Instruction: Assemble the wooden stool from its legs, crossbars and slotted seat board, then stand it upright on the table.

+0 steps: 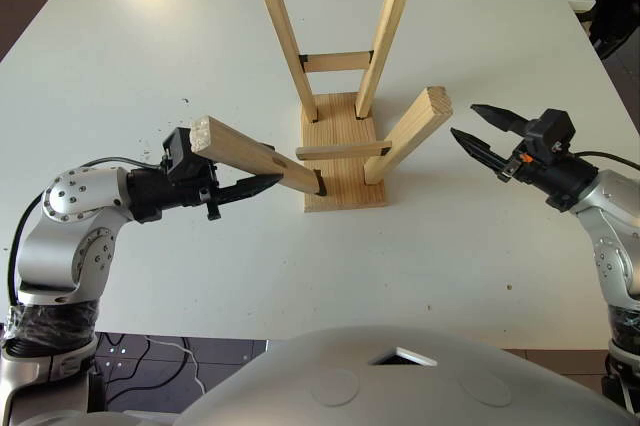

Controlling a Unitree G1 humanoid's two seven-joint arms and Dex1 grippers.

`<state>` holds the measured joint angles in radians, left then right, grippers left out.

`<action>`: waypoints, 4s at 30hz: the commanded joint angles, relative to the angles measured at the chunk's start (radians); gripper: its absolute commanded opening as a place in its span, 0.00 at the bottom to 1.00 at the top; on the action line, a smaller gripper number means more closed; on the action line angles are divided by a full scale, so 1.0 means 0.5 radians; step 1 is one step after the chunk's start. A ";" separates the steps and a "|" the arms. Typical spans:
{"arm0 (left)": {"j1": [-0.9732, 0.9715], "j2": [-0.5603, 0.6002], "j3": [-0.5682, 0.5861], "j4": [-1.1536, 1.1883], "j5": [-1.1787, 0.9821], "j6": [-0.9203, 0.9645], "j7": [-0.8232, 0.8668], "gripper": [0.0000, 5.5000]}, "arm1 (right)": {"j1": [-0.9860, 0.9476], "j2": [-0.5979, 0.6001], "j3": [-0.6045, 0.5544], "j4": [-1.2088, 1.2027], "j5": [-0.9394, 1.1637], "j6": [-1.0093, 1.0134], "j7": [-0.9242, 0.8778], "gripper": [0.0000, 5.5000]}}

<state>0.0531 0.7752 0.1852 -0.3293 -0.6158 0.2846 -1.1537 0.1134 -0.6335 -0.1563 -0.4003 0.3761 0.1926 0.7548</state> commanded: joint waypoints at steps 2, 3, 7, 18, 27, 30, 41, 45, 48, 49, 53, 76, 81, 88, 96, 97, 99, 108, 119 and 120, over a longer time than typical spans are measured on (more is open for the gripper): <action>-0.211 0.025 0.031 0.056 -0.009 0.004 0.023 0.37 | 0.025 0.014 0.024 -0.024 -0.041 -0.040 -0.013 0.41; -0.235 0.028 0.035 0.060 -0.016 0.007 0.017 0.37 | 0.031 0.014 0.025 -0.024 -0.047 -0.047 -0.013 0.41; -0.245 0.033 0.005 0.112 0.055 -0.071 -0.046 0.37 | 0.032 0.020 0.033 -0.022 -0.057 -0.056 -0.023 0.41; -0.132 -0.001 -0.115 0.156 0.193 -0.251 -0.141 0.37 | 0.046 0.026 0.060 -0.028 -0.068 -0.076 -0.032 0.41; -0.090 0.061 -0.187 0.178 0.207 -0.316 -0.230 0.37 | 0.067 0.023 0.056 -0.049 -0.065 -0.073 -0.033 0.41; -0.056 0.114 -0.202 0.188 0.235 -0.324 -0.279 0.37 | 0.078 0.023 0.052 -0.053 -0.069 -0.076 -0.038 0.41; -0.258 0.212 -0.403 0.299 0.244 0.101 -0.118 0.37 | 0.053 0.029 0.082 -0.038 -0.098 -0.101 -0.054 0.41; -0.450 0.163 -0.512 0.380 0.258 0.316 -0.015 0.37 | 0.032 0.038 0.115 -0.025 -0.132 -0.126 -0.055 0.41; -0.487 0.169 -0.615 0.405 0.327 0.321 -0.010 0.37 | 0.019 0.050 0.152 -0.009 -0.160 -0.148 -0.055 0.41; -0.493 0.178 -0.645 0.405 0.342 0.314 -0.012 0.37 | 0.019 0.052 0.159 -0.005 -0.167 -0.156 -0.054 0.41; -0.546 0.177 -0.752 0.445 0.427 0.250 -0.010 0.37 | -0.001 0.069 0.187 0.015 -0.189 -0.174 -0.056 0.41; -0.582 0.095 -0.953 0.573 0.457 0.269 0.245 0.37 | 0.188 -0.030 0.440 -0.024 -0.292 -0.266 0.168 0.41; -0.627 0.086 -0.958 0.592 0.460 0.268 0.250 0.37 | 0.078 0.182 0.709 0.021 -0.435 -0.224 0.019 0.41; -0.743 0.064 -1.010 0.627 0.455 0.293 0.204 0.37 | -0.164 0.637 0.971 0.319 -0.727 -0.134 -0.402 0.41; -0.819 0.056 -1.032 0.698 0.470 0.278 0.167 0.37 | -0.246 0.831 1.030 0.623 -0.776 -0.161 -0.524 0.41; -0.821 0.053 -1.032 0.700 0.471 0.277 0.166 0.37 | -0.258 0.860 1.025 0.648 -0.764 -0.173 -0.533 0.41; -0.820 0.049 -1.030 0.700 0.471 0.277 0.167 0.37 | -0.287 0.913 1.012 0.688 -0.748 -0.190 -0.555 0.41; -0.838 0.024 -1.047 0.702 0.488 0.276 0.167 0.37 | -0.432 1.060 0.991 0.745 -0.718 -0.260 -0.583 0.41; -0.908 0.021 -1.073 0.764 0.505 0.268 0.138 0.37 | -0.377 1.106 0.977 0.796 -0.722 -0.255 -0.612 0.41; -0.904 0.025 -1.072 0.762 0.504 0.269 0.137 0.37 | -0.375 1.111 0.972 0.783 -0.711 -0.251 -0.611 0.41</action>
<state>-0.4754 0.7668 -0.2676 0.0051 -0.4802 0.3367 -1.0717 -0.0680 -0.0877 0.3463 -0.0058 0.0009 0.0623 0.4601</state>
